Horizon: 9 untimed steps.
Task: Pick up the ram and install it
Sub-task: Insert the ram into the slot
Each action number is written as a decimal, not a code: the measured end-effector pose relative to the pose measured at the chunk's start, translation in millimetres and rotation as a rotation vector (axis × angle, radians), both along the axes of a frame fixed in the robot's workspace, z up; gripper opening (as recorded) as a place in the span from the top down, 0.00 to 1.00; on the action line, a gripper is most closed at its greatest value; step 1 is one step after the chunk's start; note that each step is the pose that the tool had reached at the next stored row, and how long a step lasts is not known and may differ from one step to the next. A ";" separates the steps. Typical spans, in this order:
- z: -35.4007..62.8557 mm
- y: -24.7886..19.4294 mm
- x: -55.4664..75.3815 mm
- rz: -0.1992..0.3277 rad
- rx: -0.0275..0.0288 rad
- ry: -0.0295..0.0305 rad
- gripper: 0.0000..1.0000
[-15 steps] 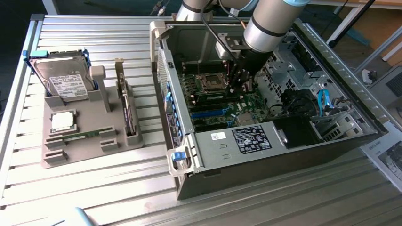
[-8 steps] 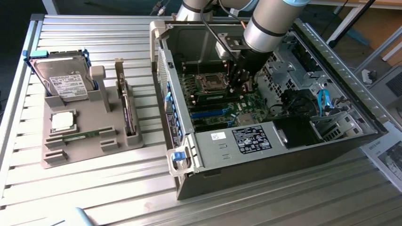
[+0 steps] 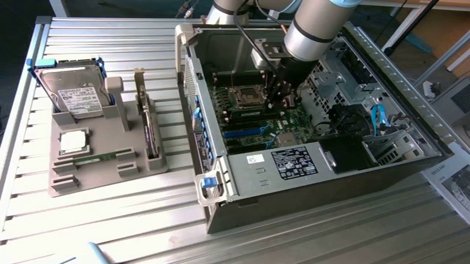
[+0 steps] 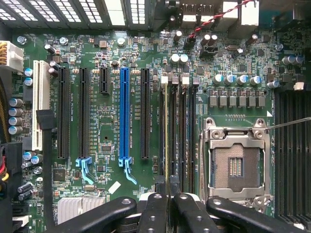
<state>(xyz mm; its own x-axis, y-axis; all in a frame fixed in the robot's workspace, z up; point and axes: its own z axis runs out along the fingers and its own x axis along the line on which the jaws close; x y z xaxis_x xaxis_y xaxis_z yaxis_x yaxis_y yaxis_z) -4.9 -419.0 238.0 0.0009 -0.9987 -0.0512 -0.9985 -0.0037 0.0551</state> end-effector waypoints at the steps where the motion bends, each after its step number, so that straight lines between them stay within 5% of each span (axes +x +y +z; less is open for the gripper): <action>1: 0.0 0.0 0.0 0.000 0.0000 0.0000 0.88; 9: 0.0 0.0 -0.1 -0.006 -0.0001 0.0000 0.88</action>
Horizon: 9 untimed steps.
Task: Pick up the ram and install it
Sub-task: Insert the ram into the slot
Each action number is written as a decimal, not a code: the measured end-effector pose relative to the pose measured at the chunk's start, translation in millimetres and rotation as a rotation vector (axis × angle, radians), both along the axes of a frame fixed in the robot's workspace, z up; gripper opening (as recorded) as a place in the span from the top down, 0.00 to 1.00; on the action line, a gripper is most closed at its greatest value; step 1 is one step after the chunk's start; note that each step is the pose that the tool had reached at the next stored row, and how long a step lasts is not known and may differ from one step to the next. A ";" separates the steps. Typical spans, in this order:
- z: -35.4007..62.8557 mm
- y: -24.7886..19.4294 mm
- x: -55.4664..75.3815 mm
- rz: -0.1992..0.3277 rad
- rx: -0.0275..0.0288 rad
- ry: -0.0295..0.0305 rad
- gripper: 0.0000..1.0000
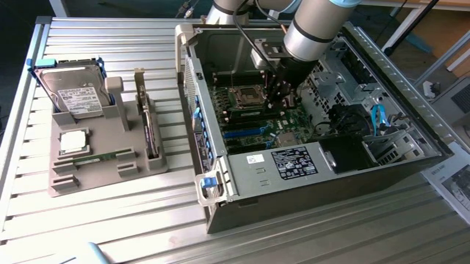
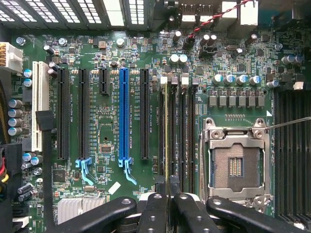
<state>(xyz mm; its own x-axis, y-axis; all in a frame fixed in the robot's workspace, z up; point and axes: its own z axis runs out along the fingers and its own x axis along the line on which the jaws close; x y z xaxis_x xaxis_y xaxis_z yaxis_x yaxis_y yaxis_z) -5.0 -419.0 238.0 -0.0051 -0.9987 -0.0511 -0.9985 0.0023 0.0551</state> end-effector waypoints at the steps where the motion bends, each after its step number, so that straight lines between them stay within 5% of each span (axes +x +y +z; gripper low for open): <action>1: 0.0 0.0 0.0 -0.001 0.0000 0.0000 0.88; 9: 0.0 -0.3 0.2 -0.001 -0.0001 0.0000 0.88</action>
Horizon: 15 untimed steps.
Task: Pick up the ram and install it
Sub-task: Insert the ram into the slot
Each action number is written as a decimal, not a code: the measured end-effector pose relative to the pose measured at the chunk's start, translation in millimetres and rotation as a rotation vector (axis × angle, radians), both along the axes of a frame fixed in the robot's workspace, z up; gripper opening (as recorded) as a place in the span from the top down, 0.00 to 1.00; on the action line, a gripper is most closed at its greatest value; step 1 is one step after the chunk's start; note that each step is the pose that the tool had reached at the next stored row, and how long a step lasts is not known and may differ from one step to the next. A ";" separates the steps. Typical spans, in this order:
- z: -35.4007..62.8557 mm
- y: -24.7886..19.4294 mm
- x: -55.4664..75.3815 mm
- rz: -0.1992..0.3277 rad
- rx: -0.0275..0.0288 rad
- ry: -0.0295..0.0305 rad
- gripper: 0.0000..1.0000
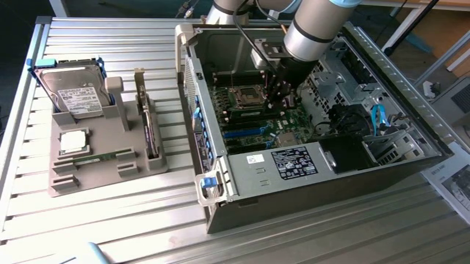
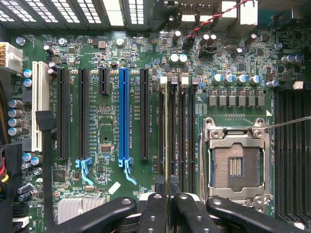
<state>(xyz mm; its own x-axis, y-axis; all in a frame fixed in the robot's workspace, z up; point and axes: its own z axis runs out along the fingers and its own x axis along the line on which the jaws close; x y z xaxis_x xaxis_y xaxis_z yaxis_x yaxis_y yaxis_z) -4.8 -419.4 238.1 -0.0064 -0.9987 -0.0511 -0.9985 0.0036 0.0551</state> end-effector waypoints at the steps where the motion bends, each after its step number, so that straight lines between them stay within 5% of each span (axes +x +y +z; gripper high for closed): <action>1: 0.0 -0.1 0.0 0.000 0.0001 -0.0001 0.88; 15: -0.5 -0.2 0.1 -0.001 -0.0007 -0.0036 0.88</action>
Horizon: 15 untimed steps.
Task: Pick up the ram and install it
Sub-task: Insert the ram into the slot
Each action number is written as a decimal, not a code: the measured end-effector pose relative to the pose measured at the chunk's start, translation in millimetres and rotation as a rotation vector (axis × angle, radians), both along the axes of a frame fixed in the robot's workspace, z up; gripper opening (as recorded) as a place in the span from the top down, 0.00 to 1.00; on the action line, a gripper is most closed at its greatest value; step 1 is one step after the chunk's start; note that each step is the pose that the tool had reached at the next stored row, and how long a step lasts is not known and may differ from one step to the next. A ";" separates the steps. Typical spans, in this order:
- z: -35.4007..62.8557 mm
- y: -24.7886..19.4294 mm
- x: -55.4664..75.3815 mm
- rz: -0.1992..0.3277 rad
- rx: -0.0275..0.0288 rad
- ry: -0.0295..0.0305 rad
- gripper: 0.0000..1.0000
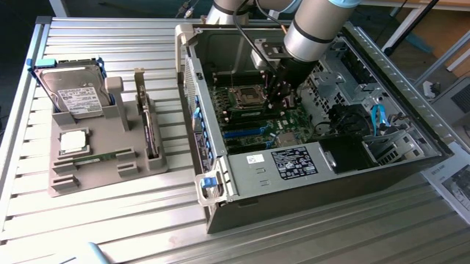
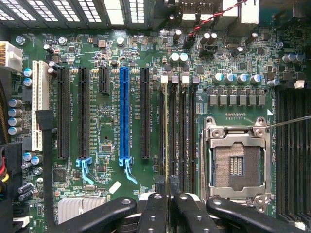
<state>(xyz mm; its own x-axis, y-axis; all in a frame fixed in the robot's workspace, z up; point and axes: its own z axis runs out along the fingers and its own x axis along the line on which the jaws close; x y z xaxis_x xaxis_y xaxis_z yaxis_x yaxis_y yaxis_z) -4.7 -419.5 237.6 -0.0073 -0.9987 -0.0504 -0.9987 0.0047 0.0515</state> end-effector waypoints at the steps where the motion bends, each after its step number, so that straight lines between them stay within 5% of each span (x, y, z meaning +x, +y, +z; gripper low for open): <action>1: 0.0 0.0 0.0 0.000 0.0000 -0.0001 0.88; 15: 0.0 0.0 -0.5 0.000 -0.0001 -0.0017 0.88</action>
